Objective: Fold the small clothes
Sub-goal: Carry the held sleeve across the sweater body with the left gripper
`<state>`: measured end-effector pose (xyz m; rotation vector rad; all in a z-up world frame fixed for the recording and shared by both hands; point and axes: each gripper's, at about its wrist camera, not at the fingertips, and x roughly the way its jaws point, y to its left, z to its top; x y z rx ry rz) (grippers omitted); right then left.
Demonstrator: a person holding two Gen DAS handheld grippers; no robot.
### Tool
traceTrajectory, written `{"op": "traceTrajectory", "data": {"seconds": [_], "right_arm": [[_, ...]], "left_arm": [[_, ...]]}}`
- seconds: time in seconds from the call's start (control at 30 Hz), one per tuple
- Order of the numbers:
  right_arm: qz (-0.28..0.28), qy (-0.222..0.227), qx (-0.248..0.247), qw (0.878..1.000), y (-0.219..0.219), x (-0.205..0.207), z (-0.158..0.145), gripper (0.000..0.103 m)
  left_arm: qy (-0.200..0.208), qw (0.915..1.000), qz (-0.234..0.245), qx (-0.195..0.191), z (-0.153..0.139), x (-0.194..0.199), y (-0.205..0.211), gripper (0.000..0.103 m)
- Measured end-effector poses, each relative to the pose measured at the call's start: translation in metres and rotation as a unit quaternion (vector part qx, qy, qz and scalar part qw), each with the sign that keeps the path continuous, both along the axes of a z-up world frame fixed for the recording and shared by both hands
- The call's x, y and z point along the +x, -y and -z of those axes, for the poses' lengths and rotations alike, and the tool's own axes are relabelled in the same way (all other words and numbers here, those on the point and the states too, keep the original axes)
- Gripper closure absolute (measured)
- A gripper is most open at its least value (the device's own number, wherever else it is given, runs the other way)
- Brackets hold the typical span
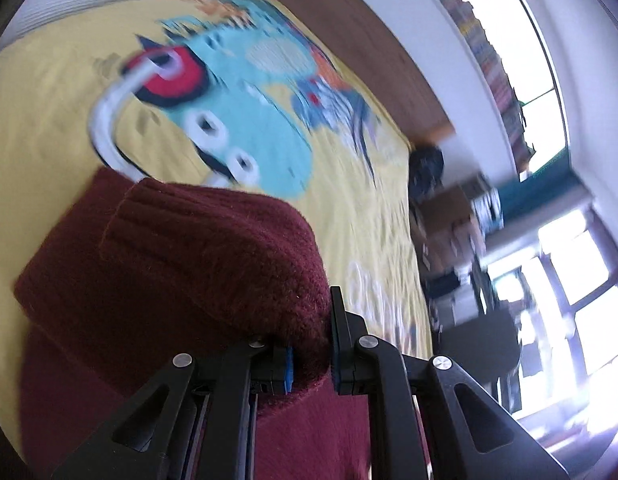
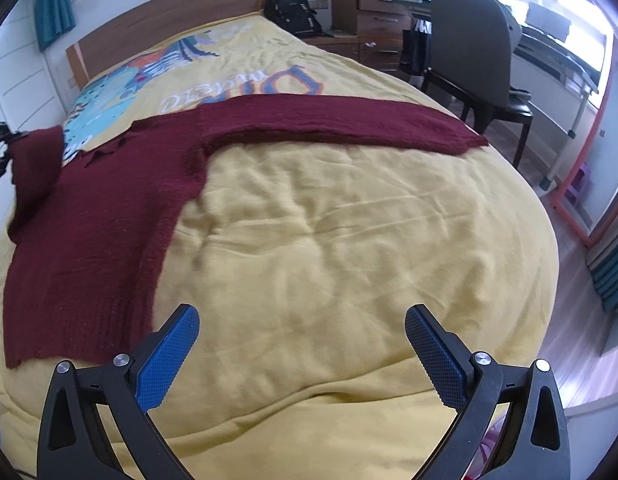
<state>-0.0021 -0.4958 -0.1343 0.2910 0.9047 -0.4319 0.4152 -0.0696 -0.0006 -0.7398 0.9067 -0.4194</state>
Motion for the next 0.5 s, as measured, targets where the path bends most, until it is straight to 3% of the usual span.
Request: {"op": "traceTrajectory", "data": {"seconds": [0.17,0.3,0.43,0.5], "right_arm": [[0.011,0.001,0.006,1.000,0.011,-0.011,0.003,0.000],[0.017,0.001,0.008,1.000,0.019,-0.016,0.004,0.000],[0.021,0.002,0.008,1.000,0.025,-0.020,0.004,0.000],[0.020,0.002,0.007,1.000,0.027,-0.020,0.004,0.000]], "left_arm": [[-0.023,0.9965,0.057,0.057,0.033,-0.019,0.060,0.093],[-0.054,0.9883,0.085,0.114,0.069,-0.039,0.091,0.092],[-0.086,0.9793,0.099,0.154,0.101,-0.060,0.096,0.091],[-0.096,0.9795,0.097,0.148,0.105,-0.067,0.090,0.085]]}}
